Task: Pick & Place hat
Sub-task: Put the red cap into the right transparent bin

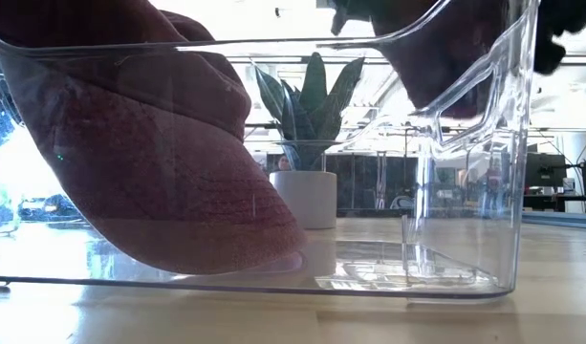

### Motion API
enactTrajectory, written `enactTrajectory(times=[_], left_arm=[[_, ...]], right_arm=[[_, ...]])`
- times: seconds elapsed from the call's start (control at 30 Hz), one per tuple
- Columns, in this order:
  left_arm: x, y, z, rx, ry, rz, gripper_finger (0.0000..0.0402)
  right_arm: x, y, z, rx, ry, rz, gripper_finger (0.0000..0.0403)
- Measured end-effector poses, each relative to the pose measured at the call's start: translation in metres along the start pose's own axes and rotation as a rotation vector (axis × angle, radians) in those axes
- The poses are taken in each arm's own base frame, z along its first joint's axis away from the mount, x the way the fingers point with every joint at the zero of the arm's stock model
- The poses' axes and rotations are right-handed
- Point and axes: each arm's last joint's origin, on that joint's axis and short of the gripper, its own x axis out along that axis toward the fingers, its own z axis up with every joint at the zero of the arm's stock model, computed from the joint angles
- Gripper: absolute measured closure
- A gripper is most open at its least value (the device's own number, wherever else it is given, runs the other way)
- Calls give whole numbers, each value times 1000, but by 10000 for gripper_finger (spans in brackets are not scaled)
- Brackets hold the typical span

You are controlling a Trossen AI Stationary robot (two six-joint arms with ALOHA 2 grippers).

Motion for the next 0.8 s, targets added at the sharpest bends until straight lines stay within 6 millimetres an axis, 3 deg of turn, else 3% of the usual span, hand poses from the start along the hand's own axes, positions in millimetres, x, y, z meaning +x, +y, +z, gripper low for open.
enactTrajectory(times=[0.33,0.63,0.8], left_arm=[[-2,2,-9,50,95,25,401],[-3,12,-10,83,122,165,401],[-10,13,-7,77,91,132,401]], right_arm=[[-35,10,21,-110,-99,102,149],[-40,11,24,-91,-114,112,149],[-39,8,25,-66,-149,9,149]])
